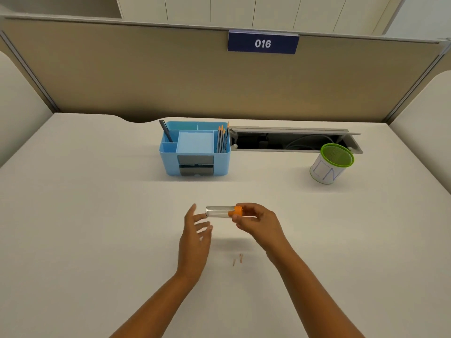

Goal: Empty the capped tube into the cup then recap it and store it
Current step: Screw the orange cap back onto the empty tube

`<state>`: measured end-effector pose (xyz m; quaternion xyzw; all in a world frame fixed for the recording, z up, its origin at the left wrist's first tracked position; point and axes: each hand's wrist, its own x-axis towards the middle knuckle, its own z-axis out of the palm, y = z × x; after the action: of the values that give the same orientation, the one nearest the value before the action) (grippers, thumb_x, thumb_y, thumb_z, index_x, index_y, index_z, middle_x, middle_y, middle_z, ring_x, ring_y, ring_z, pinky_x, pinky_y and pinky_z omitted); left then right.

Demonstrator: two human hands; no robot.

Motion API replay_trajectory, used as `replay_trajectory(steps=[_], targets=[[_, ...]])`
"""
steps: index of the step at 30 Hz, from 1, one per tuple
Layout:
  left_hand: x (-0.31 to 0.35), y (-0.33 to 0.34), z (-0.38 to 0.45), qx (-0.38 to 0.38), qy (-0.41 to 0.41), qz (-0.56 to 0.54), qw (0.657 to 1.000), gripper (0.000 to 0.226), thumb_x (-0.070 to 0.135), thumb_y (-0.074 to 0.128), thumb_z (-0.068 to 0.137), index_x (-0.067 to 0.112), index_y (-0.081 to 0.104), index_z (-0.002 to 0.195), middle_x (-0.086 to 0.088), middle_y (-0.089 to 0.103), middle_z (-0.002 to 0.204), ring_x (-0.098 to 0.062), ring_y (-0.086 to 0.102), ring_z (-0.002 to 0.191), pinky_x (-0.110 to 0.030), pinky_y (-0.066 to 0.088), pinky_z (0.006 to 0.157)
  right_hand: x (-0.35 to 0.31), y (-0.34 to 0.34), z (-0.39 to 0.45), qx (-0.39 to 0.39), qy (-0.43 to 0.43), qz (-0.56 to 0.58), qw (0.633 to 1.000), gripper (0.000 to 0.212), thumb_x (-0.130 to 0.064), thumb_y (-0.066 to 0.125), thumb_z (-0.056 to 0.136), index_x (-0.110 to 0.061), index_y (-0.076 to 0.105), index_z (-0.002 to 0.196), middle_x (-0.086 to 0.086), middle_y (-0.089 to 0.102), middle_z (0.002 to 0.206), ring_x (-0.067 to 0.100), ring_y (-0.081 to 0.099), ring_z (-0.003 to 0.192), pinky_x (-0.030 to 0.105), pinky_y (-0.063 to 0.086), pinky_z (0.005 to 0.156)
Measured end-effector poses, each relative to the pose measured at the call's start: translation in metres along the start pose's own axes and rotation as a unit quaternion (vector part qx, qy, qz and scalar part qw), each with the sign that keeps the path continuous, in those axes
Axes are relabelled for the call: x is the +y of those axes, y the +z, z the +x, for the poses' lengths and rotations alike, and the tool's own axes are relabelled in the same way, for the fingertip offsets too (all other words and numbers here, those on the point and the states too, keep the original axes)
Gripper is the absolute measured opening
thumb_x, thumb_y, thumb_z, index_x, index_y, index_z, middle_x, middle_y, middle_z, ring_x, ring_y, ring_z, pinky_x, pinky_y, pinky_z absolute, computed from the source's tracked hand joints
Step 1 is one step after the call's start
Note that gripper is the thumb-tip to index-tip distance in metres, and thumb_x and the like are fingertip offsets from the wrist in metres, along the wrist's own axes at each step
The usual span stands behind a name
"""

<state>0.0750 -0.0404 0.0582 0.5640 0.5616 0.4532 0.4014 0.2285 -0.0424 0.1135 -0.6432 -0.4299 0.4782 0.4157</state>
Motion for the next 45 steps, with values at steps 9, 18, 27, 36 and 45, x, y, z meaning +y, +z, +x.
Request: replay_trajectory(steps=[9, 18, 27, 36, 45], targets=[[-0.041, -0.009, 0.001, -0.078, 0.039, 0.228, 0.97, 0.052, 0.018, 0.054, 0.088, 0.018, 0.03, 0.134, -0.003, 0.05, 0.131, -0.018, 0.045, 0.118, -0.024, 0.029, 0.098, -0.067, 0.03, 0.093, -0.018, -0.087, -0.025, 0.996, 0.026, -0.017, 0.068, 0.078, -0.019, 0.059, 0.102, 0.004, 0.066, 0.107, 0.019, 0.063, 0.098, 0.03, 0.054, 0.082], [-0.058, -0.011, -0.002, -0.114, 0.14, 0.364, 0.914, 0.044, 0.036, 0.019, 0.093, 0.015, 0.039, 0.126, -0.004, 0.057, 0.124, -0.013, 0.036, 0.122, -0.028, 0.025, 0.099, -0.097, 0.048, 0.162, -0.005, -0.181, -0.169, 0.969, 0.028, -0.006, 0.067, 0.078, -0.006, 0.056, 0.104, 0.0, 0.062, 0.095, 0.007, 0.062, 0.078, -0.001, 0.045, 0.06], [-0.053, -0.01, 0.006, -0.106, 0.147, 0.379, 0.907, 0.053, 0.036, 0.008, 0.095, 0.012, 0.047, 0.121, -0.006, 0.061, 0.118, -0.019, 0.052, 0.113, -0.036, 0.041, 0.094, -0.094, 0.057, 0.192, -0.015, -0.177, -0.269, 0.947, 0.029, -0.014, 0.065, 0.082, -0.009, 0.056, 0.109, 0.011, 0.067, 0.109, 0.017, 0.06, 0.094, 0.033, 0.052, 0.089], [-0.05, -0.009, 0.008, -0.112, 0.15, 0.387, 0.903, 0.057, 0.036, 0.007, 0.095, 0.012, 0.056, 0.112, -0.005, 0.062, 0.119, -0.02, 0.055, 0.111, -0.038, 0.041, 0.093, -0.089, 0.066, 0.188, -0.035, -0.19, -0.343, 0.919, 0.029, -0.018, 0.06, 0.086, -0.012, 0.051, 0.113, 0.014, 0.062, 0.116, 0.027, 0.057, 0.106, 0.038, 0.048, 0.088], [-0.052, -0.009, 0.009, -0.116, 0.144, 0.394, 0.9, 0.058, 0.036, 0.007, 0.095, 0.012, 0.057, 0.111, -0.005, 0.063, 0.117, -0.021, 0.056, 0.11, -0.036, 0.043, 0.093, -0.091, 0.069, 0.181, -0.026, -0.177, -0.372, 0.911, 0.042, -0.017, 0.061, 0.085, -0.013, 0.048, 0.125, 0.015, 0.056, 0.128, 0.03, 0.052, 0.116, 0.041, 0.044, 0.097]])
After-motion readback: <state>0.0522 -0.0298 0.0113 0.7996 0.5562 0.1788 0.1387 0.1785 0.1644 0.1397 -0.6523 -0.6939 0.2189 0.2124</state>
